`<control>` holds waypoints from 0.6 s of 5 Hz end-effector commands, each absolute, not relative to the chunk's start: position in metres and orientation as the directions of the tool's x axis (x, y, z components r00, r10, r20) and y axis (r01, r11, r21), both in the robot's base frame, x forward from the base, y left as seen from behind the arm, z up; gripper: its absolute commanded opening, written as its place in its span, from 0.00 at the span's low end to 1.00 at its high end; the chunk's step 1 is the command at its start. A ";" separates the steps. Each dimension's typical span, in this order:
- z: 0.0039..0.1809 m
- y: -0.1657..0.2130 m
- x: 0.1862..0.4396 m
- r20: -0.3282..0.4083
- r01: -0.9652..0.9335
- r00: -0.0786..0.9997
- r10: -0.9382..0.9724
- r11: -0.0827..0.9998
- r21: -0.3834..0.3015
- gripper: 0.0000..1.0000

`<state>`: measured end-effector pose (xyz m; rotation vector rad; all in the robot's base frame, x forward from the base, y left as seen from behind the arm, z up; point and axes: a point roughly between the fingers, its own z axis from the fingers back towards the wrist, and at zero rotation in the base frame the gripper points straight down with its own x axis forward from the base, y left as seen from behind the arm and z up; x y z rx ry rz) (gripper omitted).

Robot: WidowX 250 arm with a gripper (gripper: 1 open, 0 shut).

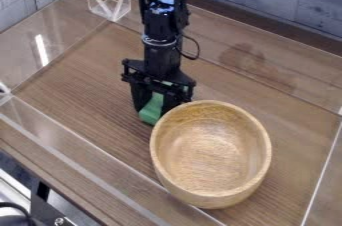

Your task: Put green stick into wooden bowl

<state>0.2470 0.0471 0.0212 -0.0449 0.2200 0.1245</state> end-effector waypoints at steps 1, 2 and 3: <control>0.046 0.050 0.255 -0.155 -0.137 0.979 0.129 0.990 -0.037 0.00; 0.060 0.050 0.256 -0.133 -0.144 0.982 0.136 0.988 -0.049 0.00; 0.081 0.043 0.259 -0.098 -0.142 0.986 0.135 0.987 -0.069 0.00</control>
